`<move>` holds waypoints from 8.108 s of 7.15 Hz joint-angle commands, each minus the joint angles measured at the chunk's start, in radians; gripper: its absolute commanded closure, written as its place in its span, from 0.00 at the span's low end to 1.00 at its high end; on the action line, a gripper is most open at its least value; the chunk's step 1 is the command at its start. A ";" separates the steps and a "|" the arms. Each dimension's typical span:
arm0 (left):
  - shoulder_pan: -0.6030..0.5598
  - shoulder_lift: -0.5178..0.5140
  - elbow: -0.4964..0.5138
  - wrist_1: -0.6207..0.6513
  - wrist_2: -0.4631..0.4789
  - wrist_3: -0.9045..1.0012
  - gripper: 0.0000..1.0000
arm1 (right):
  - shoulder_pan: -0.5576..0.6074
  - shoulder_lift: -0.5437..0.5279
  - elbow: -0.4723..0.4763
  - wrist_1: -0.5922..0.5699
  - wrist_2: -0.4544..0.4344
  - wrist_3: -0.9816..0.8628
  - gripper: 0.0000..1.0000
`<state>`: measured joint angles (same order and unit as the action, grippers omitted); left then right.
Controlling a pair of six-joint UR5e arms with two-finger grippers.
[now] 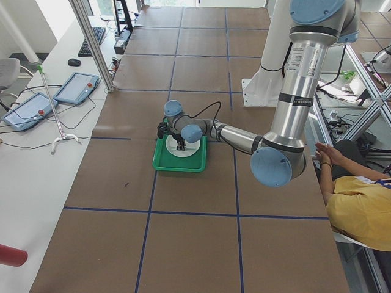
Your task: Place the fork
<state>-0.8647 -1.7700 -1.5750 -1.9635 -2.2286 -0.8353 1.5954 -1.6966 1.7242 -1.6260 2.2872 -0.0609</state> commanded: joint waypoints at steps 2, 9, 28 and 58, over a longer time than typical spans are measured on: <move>0.000 0.001 -0.008 0.002 0.000 -0.007 1.00 | 0.000 0.000 0.000 0.000 0.000 0.000 0.00; -0.008 0.004 -0.011 0.000 0.000 -0.004 1.00 | 0.000 0.000 0.000 0.000 0.000 0.001 0.00; -0.023 0.050 -0.066 0.003 -0.003 0.013 1.00 | 0.000 0.000 0.000 0.000 0.000 0.001 0.00; -0.775 0.132 -0.014 0.517 -0.221 1.085 0.00 | 0.000 0.000 0.000 0.000 0.000 0.000 0.00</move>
<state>-1.6385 -1.6405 -1.5818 -1.4483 -2.4511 0.2500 1.5954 -1.6966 1.7242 -1.6260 2.2872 -0.0613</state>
